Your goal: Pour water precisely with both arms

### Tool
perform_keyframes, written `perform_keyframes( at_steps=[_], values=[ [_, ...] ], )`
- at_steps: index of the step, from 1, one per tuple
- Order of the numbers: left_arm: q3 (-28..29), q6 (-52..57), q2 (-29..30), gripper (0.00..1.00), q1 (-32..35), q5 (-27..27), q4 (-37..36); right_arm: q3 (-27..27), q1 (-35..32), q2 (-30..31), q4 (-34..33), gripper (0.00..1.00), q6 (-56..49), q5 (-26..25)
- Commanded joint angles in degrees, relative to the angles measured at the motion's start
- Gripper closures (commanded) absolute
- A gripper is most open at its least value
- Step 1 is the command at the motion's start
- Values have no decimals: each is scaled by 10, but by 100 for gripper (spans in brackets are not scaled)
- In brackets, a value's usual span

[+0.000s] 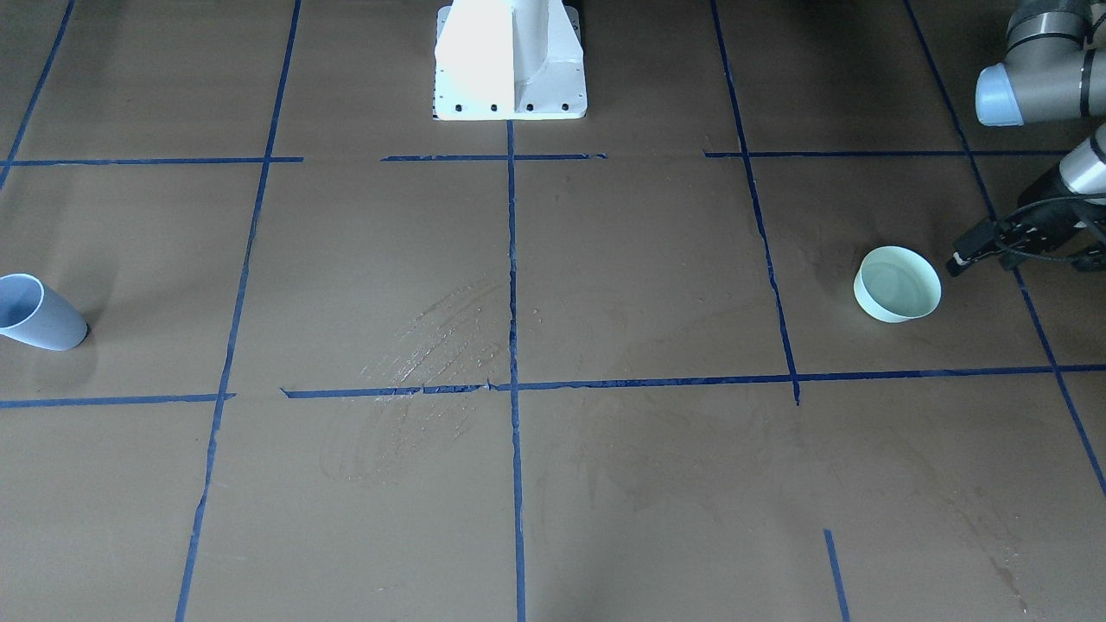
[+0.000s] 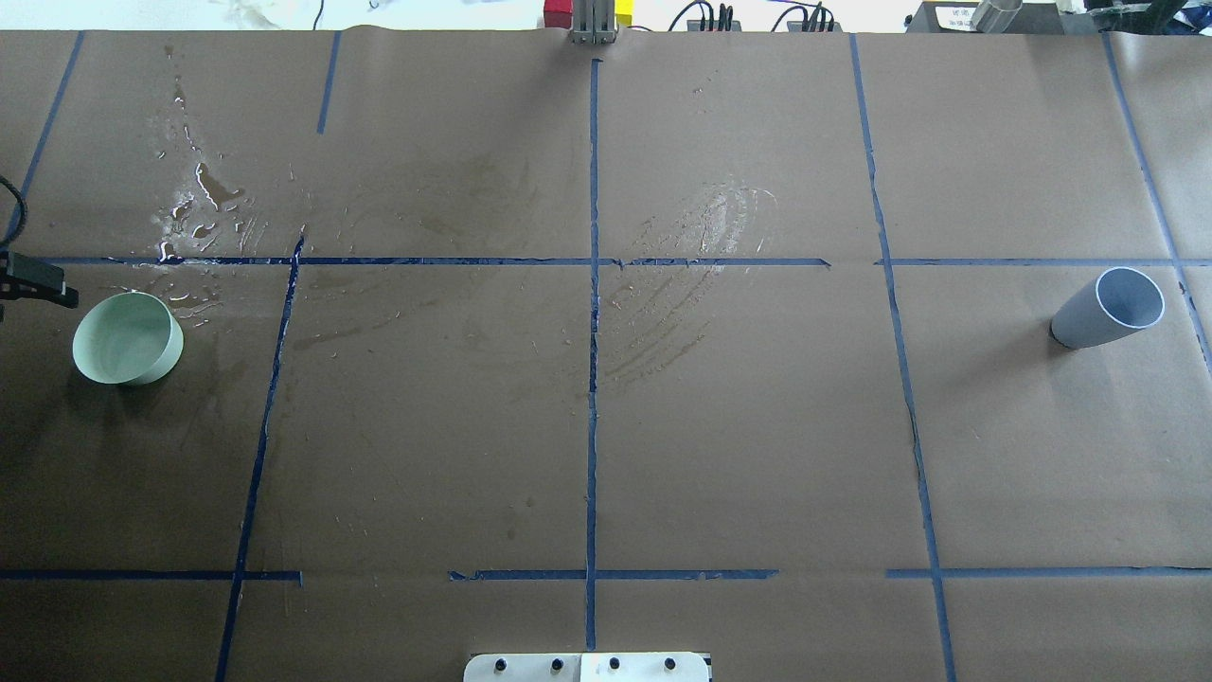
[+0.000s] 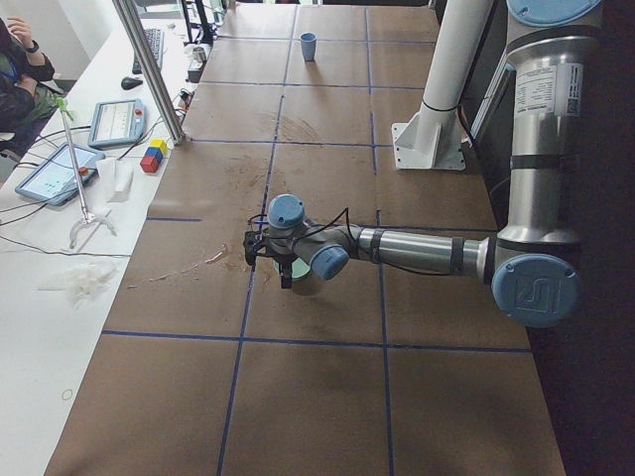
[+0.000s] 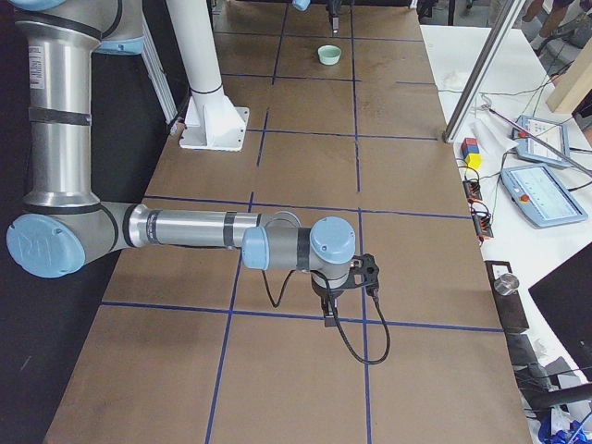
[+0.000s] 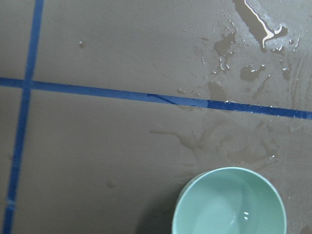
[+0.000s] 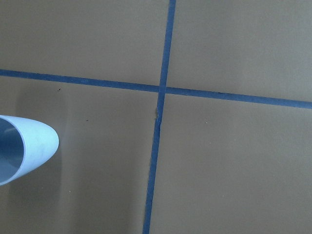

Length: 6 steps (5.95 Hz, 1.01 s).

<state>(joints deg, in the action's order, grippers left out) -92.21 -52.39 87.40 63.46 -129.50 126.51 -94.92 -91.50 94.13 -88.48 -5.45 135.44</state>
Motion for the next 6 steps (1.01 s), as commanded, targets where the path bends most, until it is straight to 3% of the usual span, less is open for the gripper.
perform_keyframes(
  at_steps=[1, 3, 4, 5, 6],
  values=[
    [52, -32, 1, 0, -38, 20, 70, 0, 0, 0, 1, 0, 0, 0],
    [70, -45, 4, 0, -51, 16, 96, 0, 0, 0, 1, 0, -1, 0],
    [69, -46, 5, 6, -52, 15, 97, 0, 0, 0, 1, 0, -1, 0],
    [67, -54, 8, 61, -52, 14, 97, 0, 0, 0, 1, 0, -1, 0],
    [67, -54, 8, 94, -52, 14, 97, 0, 0, 0, 1, 0, -1, 0]
  ],
)
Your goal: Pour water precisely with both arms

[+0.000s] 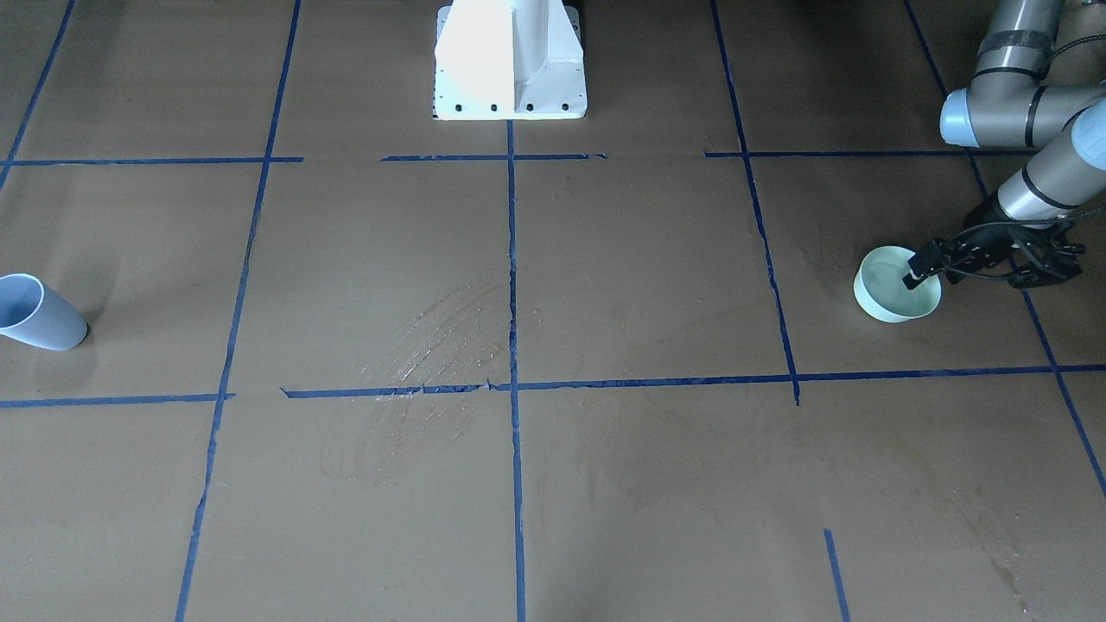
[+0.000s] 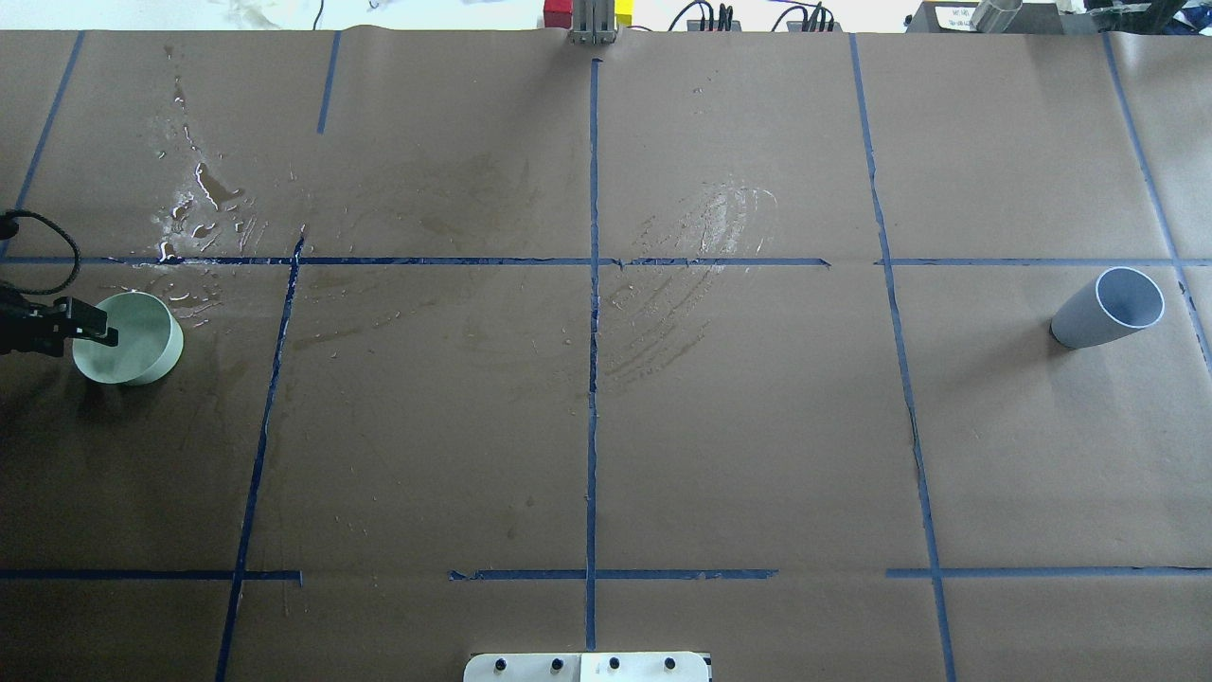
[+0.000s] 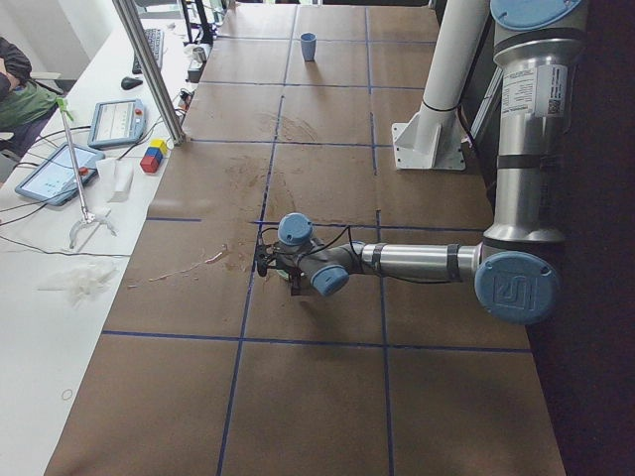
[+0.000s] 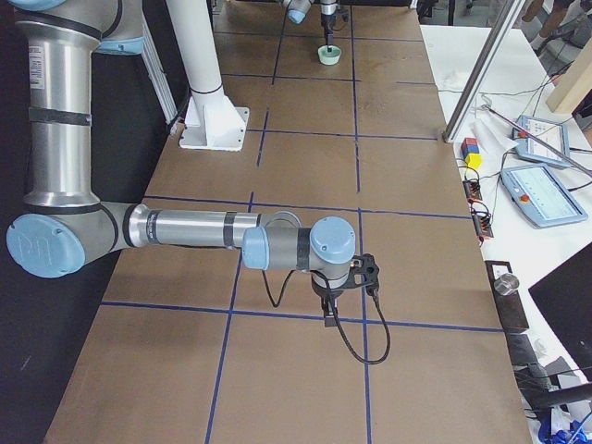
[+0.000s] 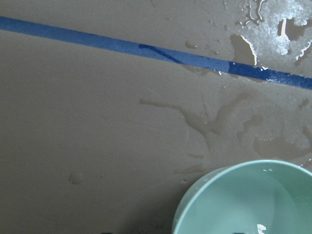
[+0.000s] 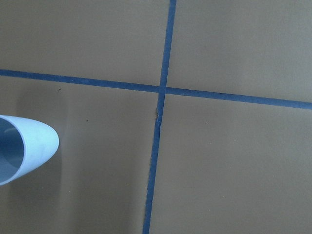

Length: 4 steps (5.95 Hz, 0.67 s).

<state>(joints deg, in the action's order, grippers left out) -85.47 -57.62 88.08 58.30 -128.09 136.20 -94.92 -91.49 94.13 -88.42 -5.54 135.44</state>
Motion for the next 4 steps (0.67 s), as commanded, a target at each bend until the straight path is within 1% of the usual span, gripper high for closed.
perform_keyframes(
  at_steps=[1, 3, 4],
  values=[
    [0, -2, 1, 99, 0, -1, -1, 0, 0, 0, 0, 0, 0, 0],
    [-3, -2, 1, 100, 1, -1, -1, 0, 0, 0, 0, 0, 0, 0],
    [-14, -3, 2, 100, 1, -22, -4, -1, 0, 0, 0, 0, 0, 0]
  ],
)
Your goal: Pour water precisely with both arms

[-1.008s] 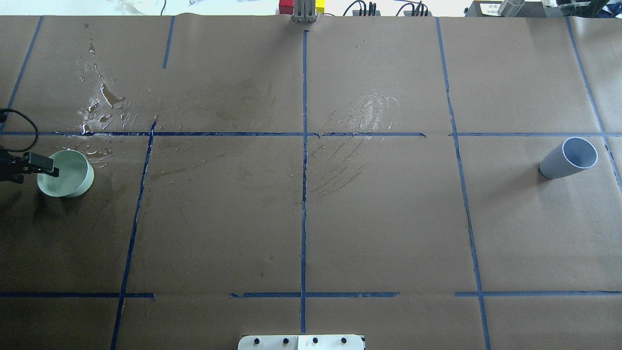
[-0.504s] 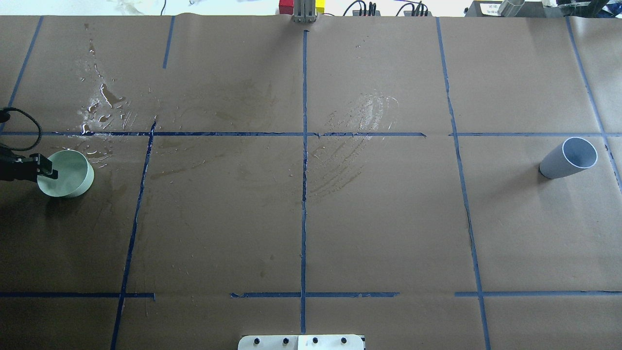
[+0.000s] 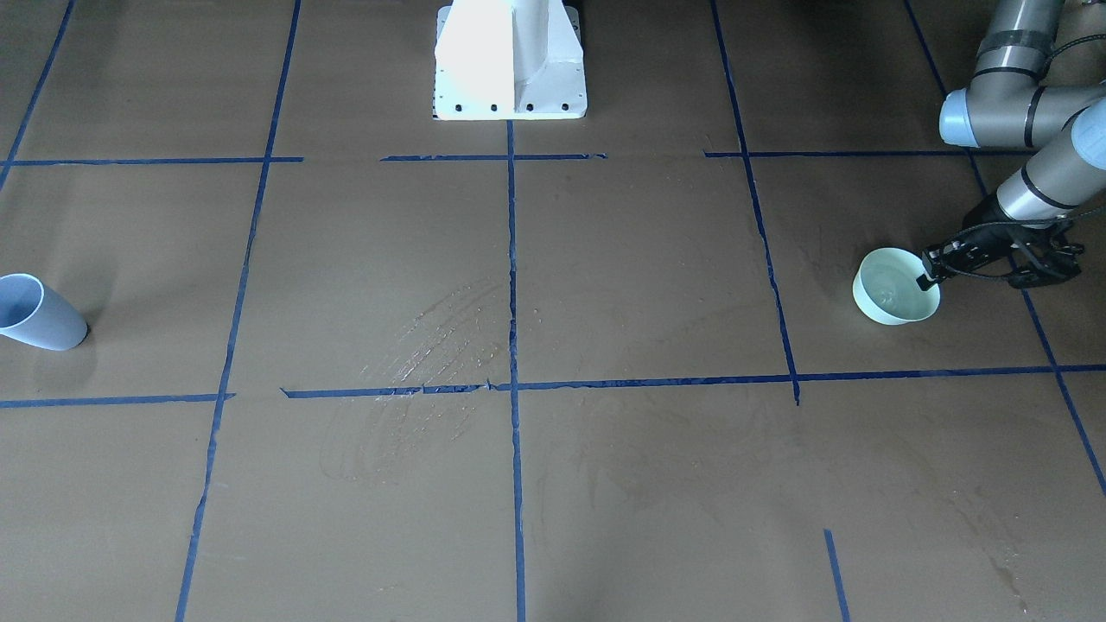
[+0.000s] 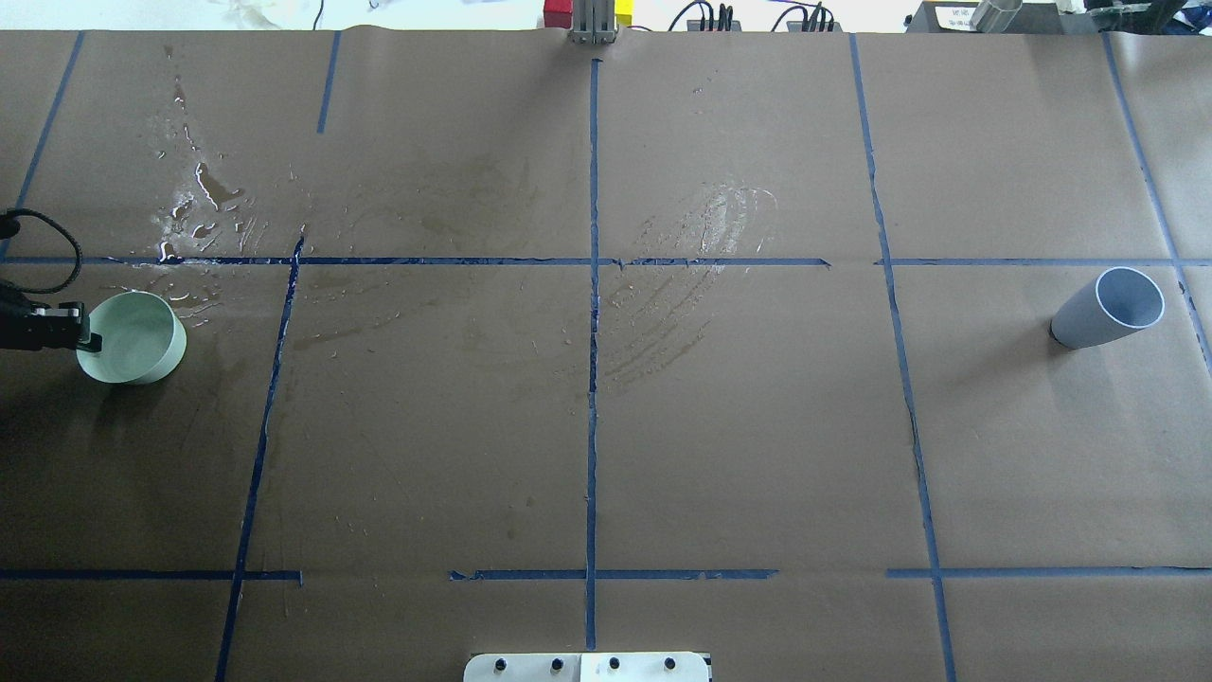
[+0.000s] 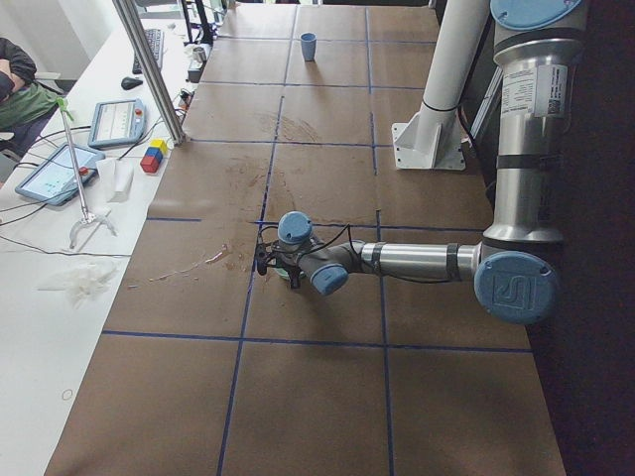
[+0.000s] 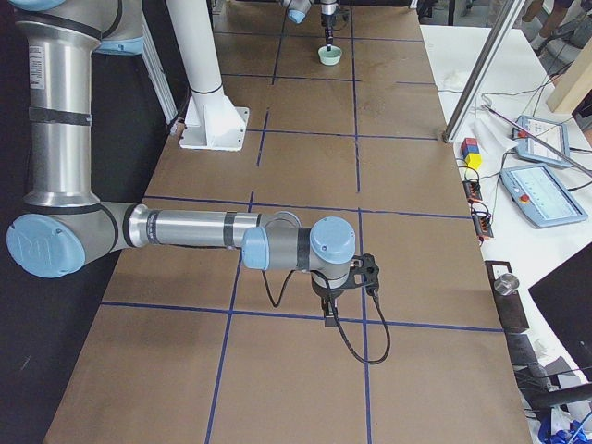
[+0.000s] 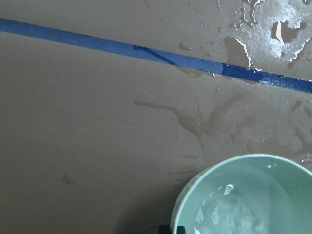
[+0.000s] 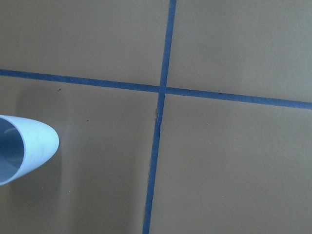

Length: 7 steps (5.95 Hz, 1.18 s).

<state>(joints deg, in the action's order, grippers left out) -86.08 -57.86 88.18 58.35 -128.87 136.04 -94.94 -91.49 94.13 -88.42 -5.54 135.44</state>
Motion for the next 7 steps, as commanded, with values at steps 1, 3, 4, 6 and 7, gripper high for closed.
perform_keyframes(
  at_steps=[1, 3, 4, 6, 7],
  values=[
    [-28, -2, 1, 100, 0, -56, -6, -1, 0, 0, 0, 0, 0, 0],
    [-51, -87, 44, 100, -1, -55, -8, -1, 0, 1, 0, 0, 0, 0],
    [-52, -139, 87, 100, -22, -52, -9, -1, 0, 0, 0, 0, 0, 0],
    [-52, -219, 193, 100, -114, 27, -79, 1, 0, 1, 0, 0, 0, 0],
    [-51, -235, 260, 100, -154, 68, -156, 1, 0, 1, -1, 0, 0, 0]
  ],
)
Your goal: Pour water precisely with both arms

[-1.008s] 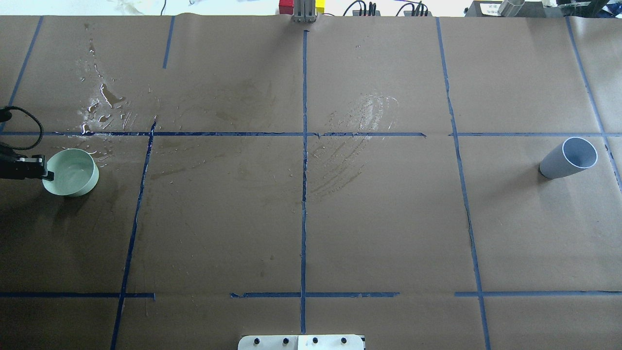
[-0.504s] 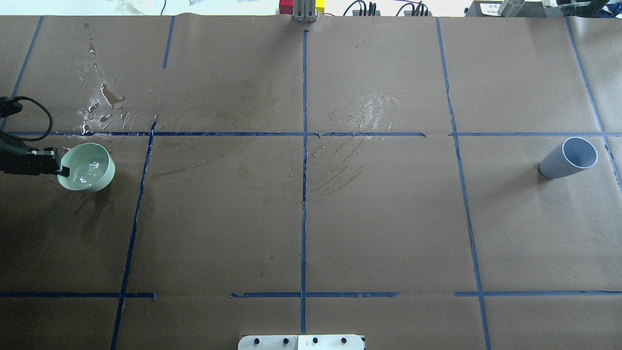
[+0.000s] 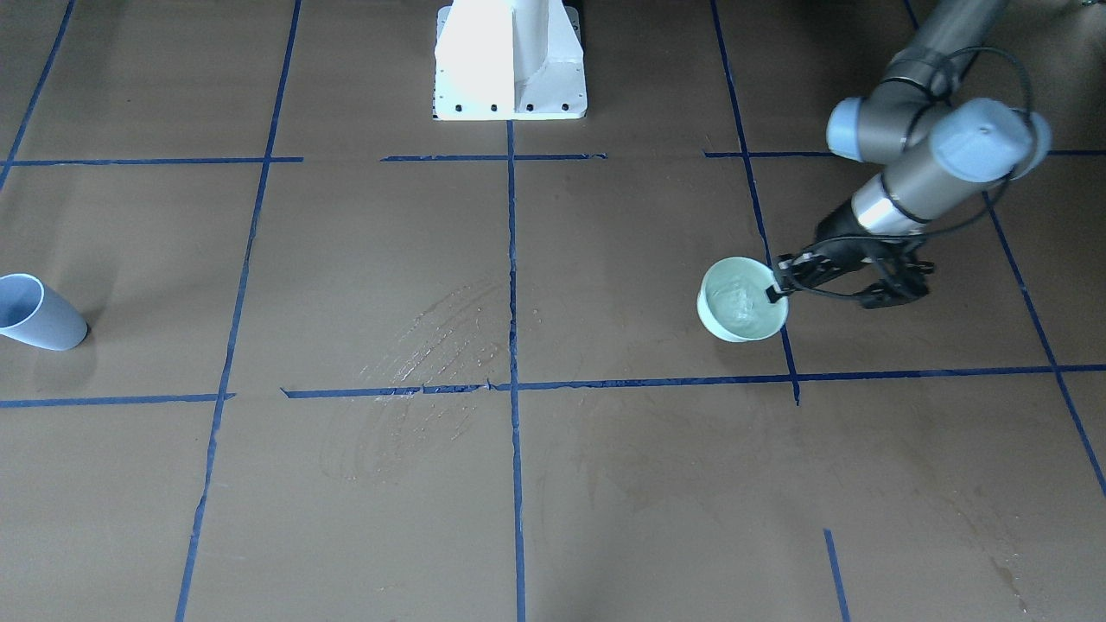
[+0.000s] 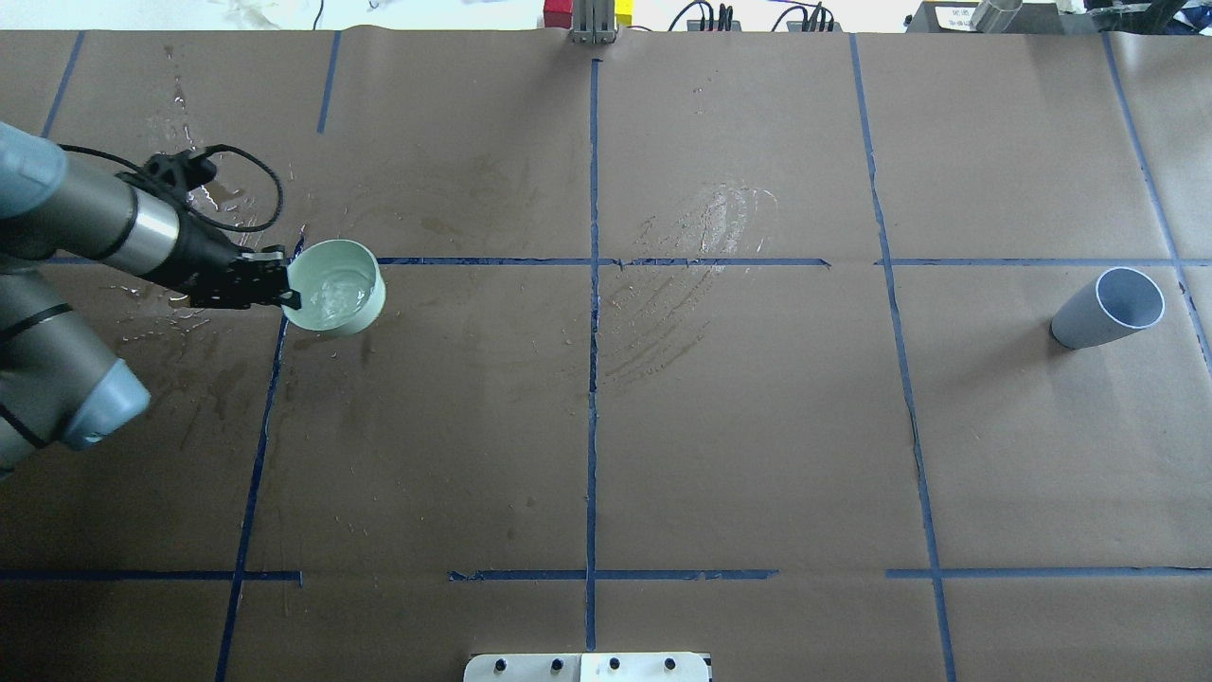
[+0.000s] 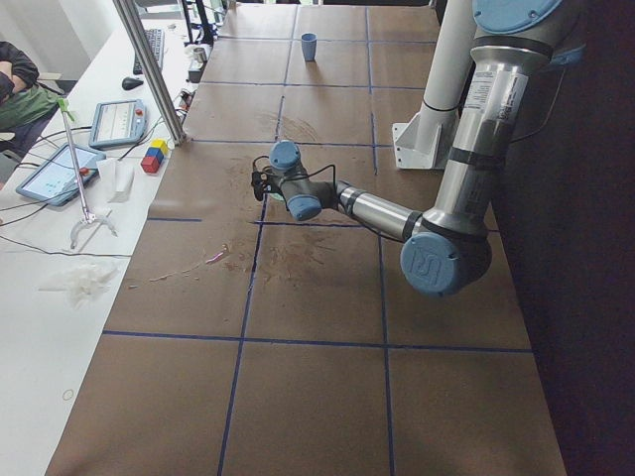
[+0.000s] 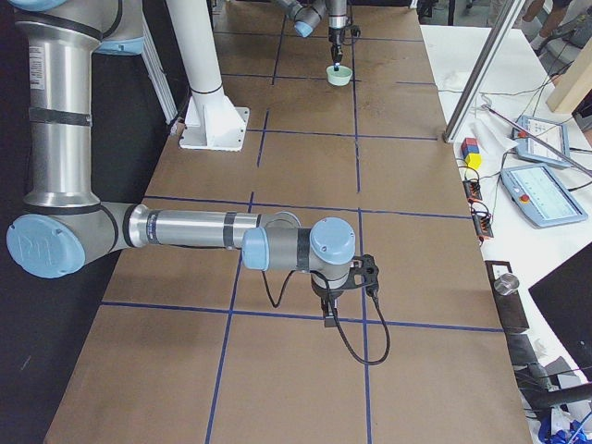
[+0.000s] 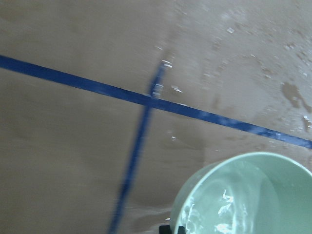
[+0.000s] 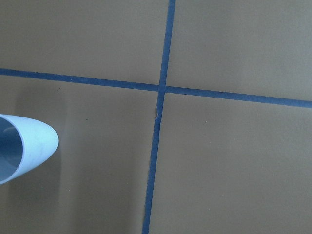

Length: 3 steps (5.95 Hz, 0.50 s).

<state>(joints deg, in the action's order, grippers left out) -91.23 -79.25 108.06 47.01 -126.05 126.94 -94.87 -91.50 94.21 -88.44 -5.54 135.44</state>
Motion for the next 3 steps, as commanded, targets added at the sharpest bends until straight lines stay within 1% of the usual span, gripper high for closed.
perform_keyframes(
  at_steps=[1, 2, 3],
  values=[
    [8, -54, 123, 100, -85, 76, -131, 2, 0, 0, -1, 0, 0, 0],
    [11, -65, 180, 100, -110, 99, -198, 2, 0, 0, -2, 0, 0, 0],
    [13, -81, 214, 100, -127, 110, -230, 3, 0, 0, -2, 0, 0, 0]
  ],
)
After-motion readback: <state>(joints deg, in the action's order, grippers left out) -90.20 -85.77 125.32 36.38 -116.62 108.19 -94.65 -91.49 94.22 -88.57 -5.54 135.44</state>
